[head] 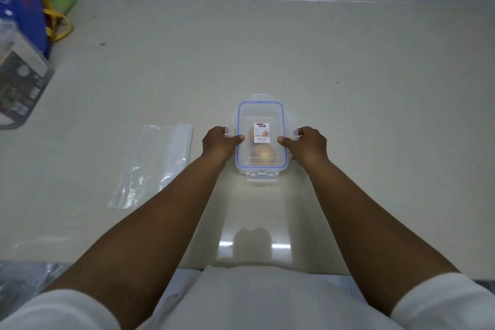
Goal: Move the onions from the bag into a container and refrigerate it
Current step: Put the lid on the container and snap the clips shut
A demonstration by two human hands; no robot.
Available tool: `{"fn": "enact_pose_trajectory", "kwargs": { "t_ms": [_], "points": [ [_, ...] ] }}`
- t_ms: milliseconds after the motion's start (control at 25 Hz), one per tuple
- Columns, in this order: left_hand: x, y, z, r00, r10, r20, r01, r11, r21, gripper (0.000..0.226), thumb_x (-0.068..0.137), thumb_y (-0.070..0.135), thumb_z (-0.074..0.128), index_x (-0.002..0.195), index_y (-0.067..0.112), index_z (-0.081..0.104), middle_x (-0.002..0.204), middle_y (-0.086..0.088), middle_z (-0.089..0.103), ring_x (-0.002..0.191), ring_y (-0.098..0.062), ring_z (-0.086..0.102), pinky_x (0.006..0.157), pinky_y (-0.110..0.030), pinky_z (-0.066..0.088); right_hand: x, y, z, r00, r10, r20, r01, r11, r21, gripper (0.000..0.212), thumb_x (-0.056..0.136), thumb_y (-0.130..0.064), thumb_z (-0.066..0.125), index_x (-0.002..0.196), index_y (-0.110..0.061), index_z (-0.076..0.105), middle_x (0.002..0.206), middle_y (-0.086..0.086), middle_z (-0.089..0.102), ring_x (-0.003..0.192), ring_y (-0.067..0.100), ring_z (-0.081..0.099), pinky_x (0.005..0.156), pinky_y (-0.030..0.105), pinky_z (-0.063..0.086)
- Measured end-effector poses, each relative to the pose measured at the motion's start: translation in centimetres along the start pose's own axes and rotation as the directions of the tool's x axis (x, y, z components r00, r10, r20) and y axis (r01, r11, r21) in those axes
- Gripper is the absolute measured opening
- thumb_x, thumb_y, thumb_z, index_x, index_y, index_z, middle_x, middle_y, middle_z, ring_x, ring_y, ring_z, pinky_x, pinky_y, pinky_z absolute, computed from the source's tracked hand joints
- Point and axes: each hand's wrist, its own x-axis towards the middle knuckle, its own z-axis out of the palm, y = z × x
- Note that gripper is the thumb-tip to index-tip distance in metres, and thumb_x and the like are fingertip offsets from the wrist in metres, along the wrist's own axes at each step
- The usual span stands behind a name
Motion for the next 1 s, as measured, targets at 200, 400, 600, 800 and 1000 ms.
{"fn": "enact_pose_trajectory", "kwargs": {
  "t_ms": [200, 400, 600, 800, 1000],
  "points": [
    [0.8, 0.0, -0.4, 1.0, 0.029, 0.008, -0.03, 0.995, 0.096, 0.07, 0.072, 0.036, 0.082, 0.131, 0.01, 0.053, 0.132, -0.009, 0.058, 0.11, -0.029, 0.062, 0.097, -0.042, 0.052, -0.1, -0.4, 0.1, 1.0, -0.016, 0.002, 0.016, 0.995, -0.095, 0.071, 0.072, -0.045, 0.078, 0.128, -0.009, 0.053, 0.126, 0.01, 0.06, 0.116, 0.029, 0.059, 0.099, 0.037, 0.048],
    [0.5, 1.0, -0.4, 0.972, 0.235, -0.005, -0.207, 0.867, 0.454, 0.066, 0.074, 0.041, 0.079, 0.126, 0.006, 0.058, 0.128, -0.012, 0.059, 0.116, -0.03, 0.058, 0.094, -0.036, 0.046, -1.4, -1.7, 0.2, 0.978, -0.204, -0.044, 0.167, 0.893, -0.417, 0.052, 0.081, -0.041, 0.072, 0.117, -0.005, 0.061, 0.121, 0.013, 0.058, 0.111, 0.031, 0.057, 0.087, 0.038, 0.048],
    [1.4, 2.5, -0.5, 0.995, 0.048, 0.092, -0.08, 0.918, 0.387, 0.038, 0.073, 0.03, 0.082, 0.093, 0.001, 0.067, 0.095, -0.014, 0.072, 0.085, -0.03, 0.071, 0.083, -0.037, 0.057, 0.4, -3.5, -0.4, 0.996, 0.004, 0.09, 0.026, 0.944, -0.328, 0.044, 0.071, -0.036, 0.081, 0.095, -0.001, 0.07, 0.094, 0.014, 0.073, 0.089, 0.029, 0.07, 0.072, 0.031, 0.051],
    [1.8, 3.2, -0.4, 0.991, -0.052, 0.121, 0.017, 0.962, 0.273, 0.038, 0.07, 0.024, 0.085, 0.091, 0.006, 0.059, 0.099, -0.014, 0.07, 0.083, -0.03, 0.072, 0.083, -0.042, 0.06, 1.4, -4.1, -0.4, 0.982, 0.121, 0.145, -0.092, 0.977, -0.193, 0.042, 0.065, -0.025, 0.087, 0.092, -0.003, 0.064, 0.091, 0.013, 0.072, 0.075, 0.029, 0.073, 0.076, 0.04, 0.061],
    [2.7, 2.9, -0.5, 0.981, -0.108, 0.162, 0.074, 0.976, 0.204, 0.034, 0.071, 0.02, 0.084, 0.091, 0.004, 0.063, 0.095, -0.015, 0.072, 0.077, -0.027, 0.073, 0.081, -0.041, 0.061, 2.1, -3.1, 0.0, 0.979, 0.126, 0.158, -0.103, 0.984, -0.145, 0.038, 0.069, -0.029, 0.085, 0.091, -0.003, 0.067, 0.091, 0.012, 0.073, 0.077, 0.028, 0.073, 0.083, 0.044, 0.059]
  ]
}}
